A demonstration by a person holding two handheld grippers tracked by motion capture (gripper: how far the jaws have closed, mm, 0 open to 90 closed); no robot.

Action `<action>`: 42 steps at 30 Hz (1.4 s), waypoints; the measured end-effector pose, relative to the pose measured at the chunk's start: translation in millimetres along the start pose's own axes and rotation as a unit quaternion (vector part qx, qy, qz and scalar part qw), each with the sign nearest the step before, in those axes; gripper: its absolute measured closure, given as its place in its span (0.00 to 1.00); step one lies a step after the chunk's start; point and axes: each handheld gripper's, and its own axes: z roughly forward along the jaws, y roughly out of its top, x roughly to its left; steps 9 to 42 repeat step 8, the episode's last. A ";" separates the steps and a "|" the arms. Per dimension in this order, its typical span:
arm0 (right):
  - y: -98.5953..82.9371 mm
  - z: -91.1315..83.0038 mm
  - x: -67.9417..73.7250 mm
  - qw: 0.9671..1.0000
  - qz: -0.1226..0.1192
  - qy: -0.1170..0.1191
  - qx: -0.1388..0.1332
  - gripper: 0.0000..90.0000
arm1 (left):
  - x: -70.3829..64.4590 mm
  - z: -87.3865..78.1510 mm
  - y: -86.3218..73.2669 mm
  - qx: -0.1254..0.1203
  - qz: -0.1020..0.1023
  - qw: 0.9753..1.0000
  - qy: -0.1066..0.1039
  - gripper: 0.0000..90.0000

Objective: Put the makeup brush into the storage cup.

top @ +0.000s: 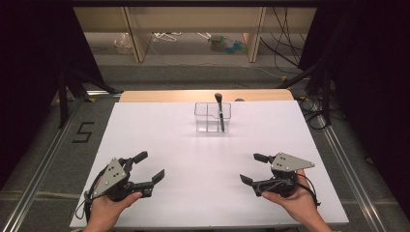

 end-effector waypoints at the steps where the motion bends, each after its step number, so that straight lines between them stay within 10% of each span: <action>1: -0.5 1.1 -1.2 1.000 -0.007 -0.006 -0.005 0.18 | -0.2 0.2 -0.1 0.000 -0.001 1.000 -0.001 0.19; 42: -3.7 3.3 -4.1 1.000 0.010 -0.006 0.005 0.18 | 0.0 1.8 -0.9 0.005 0.002 1.000 -0.002 0.19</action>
